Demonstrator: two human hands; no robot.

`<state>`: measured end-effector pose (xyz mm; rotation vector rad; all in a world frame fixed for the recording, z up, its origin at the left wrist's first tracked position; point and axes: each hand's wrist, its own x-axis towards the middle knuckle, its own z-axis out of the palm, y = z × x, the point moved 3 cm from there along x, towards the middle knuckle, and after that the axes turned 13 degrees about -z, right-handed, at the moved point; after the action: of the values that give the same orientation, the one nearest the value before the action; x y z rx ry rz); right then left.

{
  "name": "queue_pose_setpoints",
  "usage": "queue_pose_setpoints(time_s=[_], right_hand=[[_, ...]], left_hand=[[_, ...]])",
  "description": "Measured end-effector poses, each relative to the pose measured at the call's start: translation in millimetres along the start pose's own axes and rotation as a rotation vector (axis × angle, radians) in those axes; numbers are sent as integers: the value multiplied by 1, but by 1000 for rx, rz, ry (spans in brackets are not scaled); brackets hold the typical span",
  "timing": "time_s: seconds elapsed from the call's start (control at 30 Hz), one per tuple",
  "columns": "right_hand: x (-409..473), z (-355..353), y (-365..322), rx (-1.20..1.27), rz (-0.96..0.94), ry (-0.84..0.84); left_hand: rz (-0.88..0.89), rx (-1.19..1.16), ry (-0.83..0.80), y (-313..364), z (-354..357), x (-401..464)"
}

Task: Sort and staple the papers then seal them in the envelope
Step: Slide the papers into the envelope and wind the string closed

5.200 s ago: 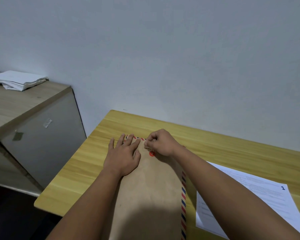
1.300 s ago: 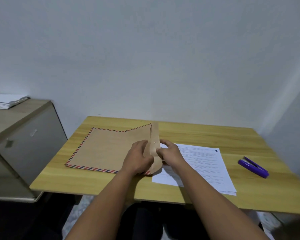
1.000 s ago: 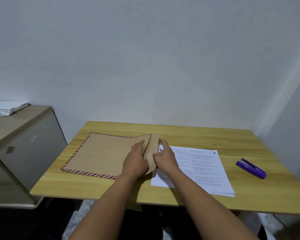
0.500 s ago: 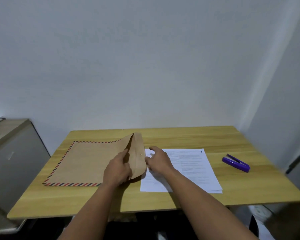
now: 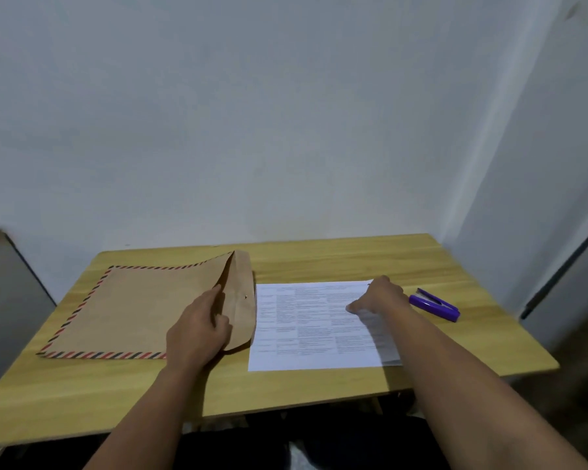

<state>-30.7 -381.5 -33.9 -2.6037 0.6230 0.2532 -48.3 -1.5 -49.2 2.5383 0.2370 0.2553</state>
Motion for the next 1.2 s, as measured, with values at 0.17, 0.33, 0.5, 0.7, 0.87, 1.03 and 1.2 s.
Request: queue_pose_setpoints(time_s=[0.17,0.33,0.5,0.7,0.87,1.03,1.2], right_hand=[[6,6,-1,77,5,-52],[-1,1,-2,104,-8,-92],[-2,5,-5,114,11,-64],[-5,14,-11,207,-61,26],[-10,9,-10,358,-206,201],[-28,-31,-23,420,-439,518],[-38,-82,-42,640,-534,595]], left_hand=[[23,24,6,0,3,4],[-1,30,-19,0,3,12],[-25,38,-40,3,3,12],[-38,51,-85,5,2,11],[-43,79,-156,6,-1,16],[-31,35,-174,0,-4,17],[1,9,-178,-1,-7,20]])
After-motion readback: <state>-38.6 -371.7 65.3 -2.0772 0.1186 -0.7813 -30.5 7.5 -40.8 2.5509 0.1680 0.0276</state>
